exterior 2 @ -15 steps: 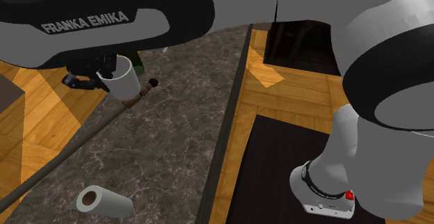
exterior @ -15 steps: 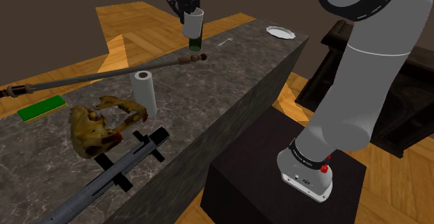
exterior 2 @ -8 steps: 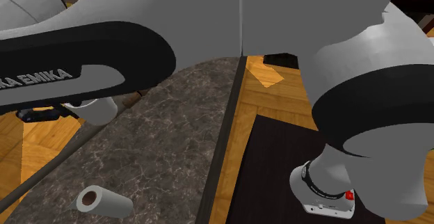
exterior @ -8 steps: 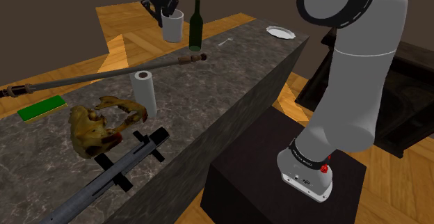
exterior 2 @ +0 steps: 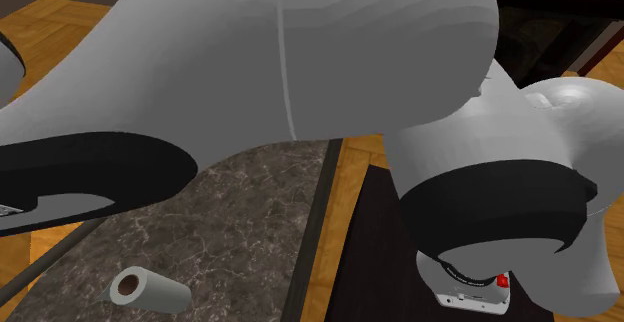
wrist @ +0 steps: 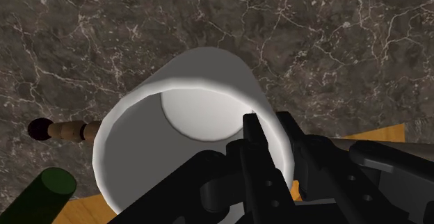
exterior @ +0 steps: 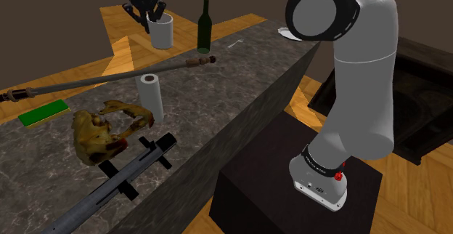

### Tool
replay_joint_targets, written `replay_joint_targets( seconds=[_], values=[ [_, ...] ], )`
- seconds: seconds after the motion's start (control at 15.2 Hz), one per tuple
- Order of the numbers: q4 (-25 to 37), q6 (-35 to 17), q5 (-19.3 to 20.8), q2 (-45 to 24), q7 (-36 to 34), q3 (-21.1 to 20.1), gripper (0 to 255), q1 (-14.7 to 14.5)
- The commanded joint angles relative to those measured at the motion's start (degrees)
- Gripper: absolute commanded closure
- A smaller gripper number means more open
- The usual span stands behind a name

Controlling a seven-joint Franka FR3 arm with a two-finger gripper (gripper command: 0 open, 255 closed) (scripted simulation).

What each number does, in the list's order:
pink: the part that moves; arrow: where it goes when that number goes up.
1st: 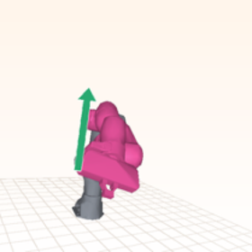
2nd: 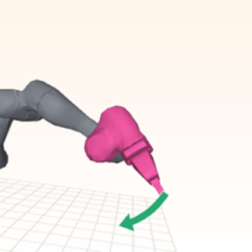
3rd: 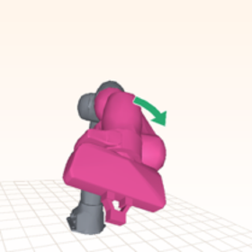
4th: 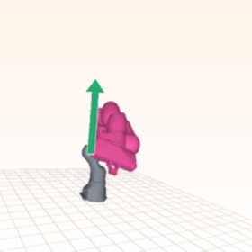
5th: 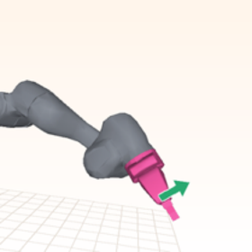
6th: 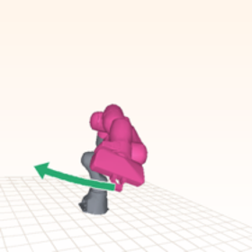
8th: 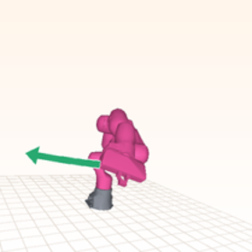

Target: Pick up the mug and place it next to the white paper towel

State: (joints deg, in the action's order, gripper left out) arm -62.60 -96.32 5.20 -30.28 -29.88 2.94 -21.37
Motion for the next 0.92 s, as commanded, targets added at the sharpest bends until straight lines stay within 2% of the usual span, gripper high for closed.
replay_joint_targets(
  seconds=[0.0,0.86],
  values=[
    [-2.3,-1.8,0.1,0.5,-0.3,0.0,255,-0.1],
    [-13.4,-12.1,0.3,1.2,-1.3,0.0,255,-0.1]
  ],
)
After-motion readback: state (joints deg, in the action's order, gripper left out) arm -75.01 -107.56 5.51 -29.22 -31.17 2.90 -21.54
